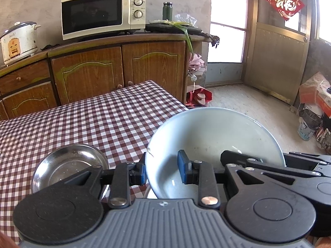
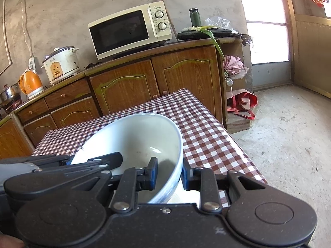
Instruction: Organize plates and bowls
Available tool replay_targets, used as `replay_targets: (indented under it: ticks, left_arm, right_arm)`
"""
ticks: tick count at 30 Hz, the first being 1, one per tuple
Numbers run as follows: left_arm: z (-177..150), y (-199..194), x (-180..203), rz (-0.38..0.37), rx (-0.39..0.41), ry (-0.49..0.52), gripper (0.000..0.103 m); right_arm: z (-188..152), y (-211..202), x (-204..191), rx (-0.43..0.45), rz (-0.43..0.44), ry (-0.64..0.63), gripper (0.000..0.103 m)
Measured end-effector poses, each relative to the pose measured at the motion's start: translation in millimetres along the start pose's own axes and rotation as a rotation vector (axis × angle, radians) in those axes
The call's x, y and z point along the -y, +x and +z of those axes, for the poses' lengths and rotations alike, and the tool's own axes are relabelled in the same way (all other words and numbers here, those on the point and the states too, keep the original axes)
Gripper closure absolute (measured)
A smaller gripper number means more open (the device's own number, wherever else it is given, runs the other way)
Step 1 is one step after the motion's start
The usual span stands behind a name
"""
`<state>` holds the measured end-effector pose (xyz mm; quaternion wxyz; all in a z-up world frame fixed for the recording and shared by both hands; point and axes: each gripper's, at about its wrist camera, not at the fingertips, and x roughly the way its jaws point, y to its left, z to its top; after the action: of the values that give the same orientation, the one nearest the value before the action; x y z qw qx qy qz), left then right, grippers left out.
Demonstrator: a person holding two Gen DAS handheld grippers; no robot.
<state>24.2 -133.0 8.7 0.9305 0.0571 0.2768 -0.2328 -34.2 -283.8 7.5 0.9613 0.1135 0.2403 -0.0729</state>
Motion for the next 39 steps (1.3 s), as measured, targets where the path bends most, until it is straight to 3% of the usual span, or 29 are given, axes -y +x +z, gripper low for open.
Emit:
replay_targets:
  ticks: [39]
  left_arm:
    - [-39.2,52.2,-1.7,-0.017,-0.164,0.010,0.074]
  right_arm:
    - [-45.9,51.5,24.7,-0.160,-0.018,0.058,0.072]
